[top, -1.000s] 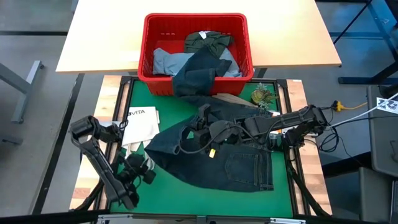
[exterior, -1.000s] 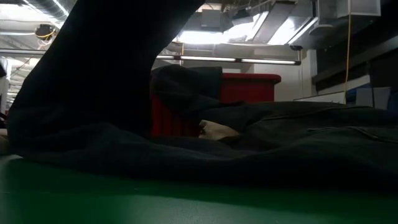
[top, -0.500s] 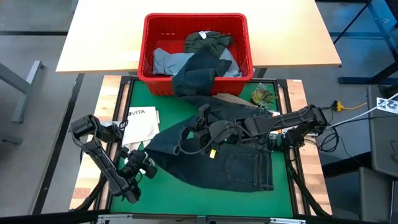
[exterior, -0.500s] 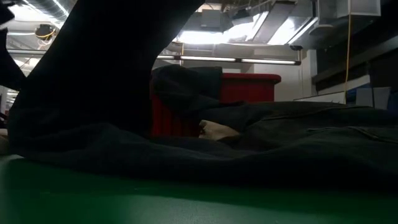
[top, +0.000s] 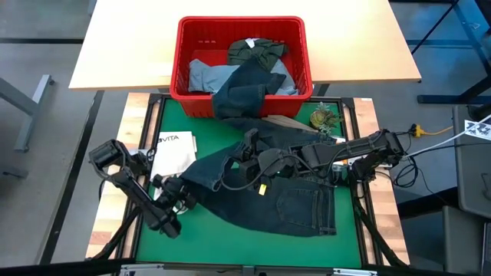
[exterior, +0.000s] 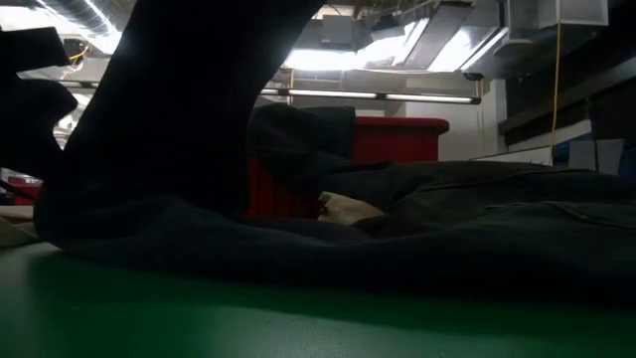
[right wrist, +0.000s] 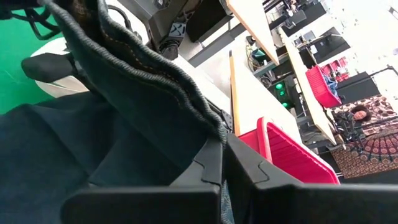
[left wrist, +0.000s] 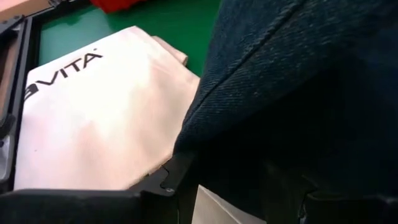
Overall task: Fold Laundry from Bin
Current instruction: Fold the dark blue jeans
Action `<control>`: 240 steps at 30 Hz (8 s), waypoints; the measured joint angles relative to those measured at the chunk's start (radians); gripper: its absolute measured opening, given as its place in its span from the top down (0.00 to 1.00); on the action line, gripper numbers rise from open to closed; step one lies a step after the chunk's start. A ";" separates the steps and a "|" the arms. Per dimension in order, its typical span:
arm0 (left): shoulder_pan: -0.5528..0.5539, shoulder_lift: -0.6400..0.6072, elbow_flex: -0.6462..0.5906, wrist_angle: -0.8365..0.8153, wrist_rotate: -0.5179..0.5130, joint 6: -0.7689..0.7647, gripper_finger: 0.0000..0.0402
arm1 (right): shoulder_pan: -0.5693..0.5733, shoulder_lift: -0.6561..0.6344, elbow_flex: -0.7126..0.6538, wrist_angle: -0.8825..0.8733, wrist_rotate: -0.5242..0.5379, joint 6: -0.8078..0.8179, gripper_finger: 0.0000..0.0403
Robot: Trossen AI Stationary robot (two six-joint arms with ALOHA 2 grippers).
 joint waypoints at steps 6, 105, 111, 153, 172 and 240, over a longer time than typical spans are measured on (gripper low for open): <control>0.023 0.000 0.000 0.008 -0.007 0.024 0.80 | 0.000 0.000 0.000 0.000 0.000 0.000 0.99; 0.130 0.001 0.468 -0.321 0.538 0.542 0.99 | -0.020 -0.051 0.000 0.051 -0.091 0.031 0.99; 0.057 0.000 0.583 -0.314 0.600 0.428 0.99 | -0.077 -0.037 0.000 0.169 -0.352 0.093 0.99; -0.075 0.000 0.594 0.011 0.916 0.173 0.93 | 0.016 0.095 -0.024 -0.399 -0.646 0.402 0.99; -0.102 0.000 0.593 0.073 1.032 0.224 0.62 | 0.053 0.096 -0.037 -0.376 -0.610 0.397 0.99; -0.204 0.000 0.593 0.306 0.319 0.614 0.61 | 0.053 0.121 -0.037 -0.365 -0.609 0.451 0.53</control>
